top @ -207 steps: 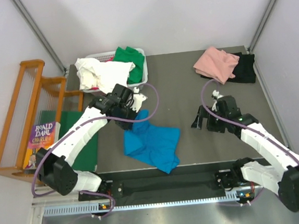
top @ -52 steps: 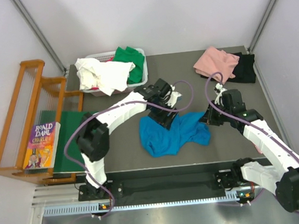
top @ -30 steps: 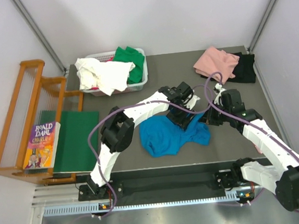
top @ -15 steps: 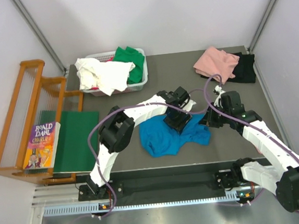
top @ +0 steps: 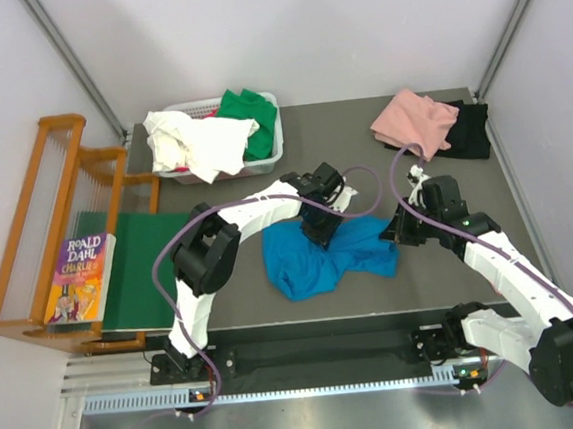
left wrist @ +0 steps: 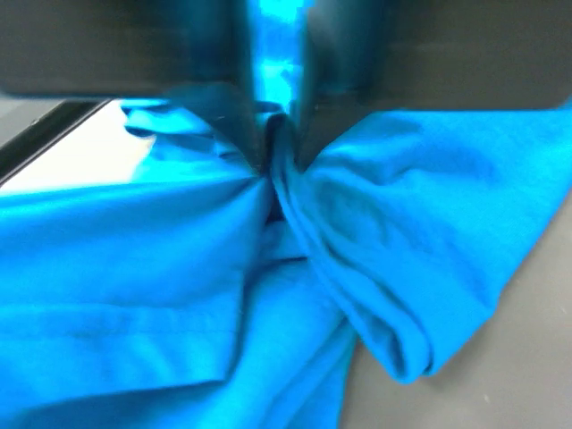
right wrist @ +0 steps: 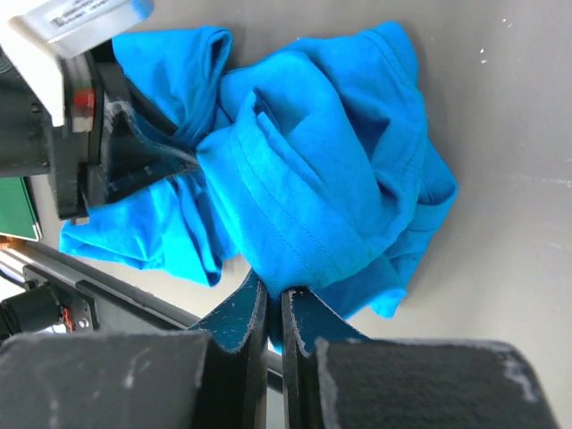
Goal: Fold and stack the t-shirts
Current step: Flatten the tshirt out
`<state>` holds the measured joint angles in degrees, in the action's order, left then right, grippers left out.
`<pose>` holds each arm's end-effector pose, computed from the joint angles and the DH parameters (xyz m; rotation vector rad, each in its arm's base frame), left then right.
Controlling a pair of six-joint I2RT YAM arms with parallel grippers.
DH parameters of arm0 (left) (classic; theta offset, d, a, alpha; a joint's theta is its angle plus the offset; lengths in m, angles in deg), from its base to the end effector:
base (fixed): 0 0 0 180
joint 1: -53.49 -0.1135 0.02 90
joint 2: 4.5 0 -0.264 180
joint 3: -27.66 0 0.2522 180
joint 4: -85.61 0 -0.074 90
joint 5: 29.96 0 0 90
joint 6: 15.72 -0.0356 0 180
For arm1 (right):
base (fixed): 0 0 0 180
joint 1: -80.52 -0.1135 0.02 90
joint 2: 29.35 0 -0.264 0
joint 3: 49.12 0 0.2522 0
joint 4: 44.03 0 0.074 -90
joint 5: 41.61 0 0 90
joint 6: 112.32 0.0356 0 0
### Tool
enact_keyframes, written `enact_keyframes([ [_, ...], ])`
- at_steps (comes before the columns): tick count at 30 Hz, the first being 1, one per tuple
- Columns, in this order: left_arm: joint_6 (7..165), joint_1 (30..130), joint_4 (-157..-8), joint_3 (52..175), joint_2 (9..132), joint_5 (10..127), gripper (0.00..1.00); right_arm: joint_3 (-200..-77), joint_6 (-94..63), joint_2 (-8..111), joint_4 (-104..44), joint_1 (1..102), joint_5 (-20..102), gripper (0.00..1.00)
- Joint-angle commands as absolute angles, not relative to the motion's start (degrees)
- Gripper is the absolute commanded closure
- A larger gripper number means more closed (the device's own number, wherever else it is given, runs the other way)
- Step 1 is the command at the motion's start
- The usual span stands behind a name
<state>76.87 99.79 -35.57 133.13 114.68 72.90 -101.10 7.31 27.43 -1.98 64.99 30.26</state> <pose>0.2888 -0.3137 0.1805 1.1330 2.6892 -0.4849 0.1901 0.0643 0.2346 0.1481 2.4639 0.7369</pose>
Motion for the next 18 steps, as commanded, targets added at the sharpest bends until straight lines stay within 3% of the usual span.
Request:
enact_keyframes([
  [1, 75.5, 99.3, -33.9, 133.5, 110.5, 71.2, 0.97, -100.8, 7.3, 26.6, -5.4, 64.8, 30.5, 1.00],
  [2, 75.6, 99.2, -33.7, 133.5, 110.4, 70.9, 1.00, -100.8, 7.4, 26.7, -5.4, 64.7, 30.4, 1.00],
  [18, 74.5, 92.4, -30.2, 134.3, 104.4, 72.6, 1.00, -101.0, 6.7, 26.6, -5.2, 64.7, 30.2, 1.00],
])
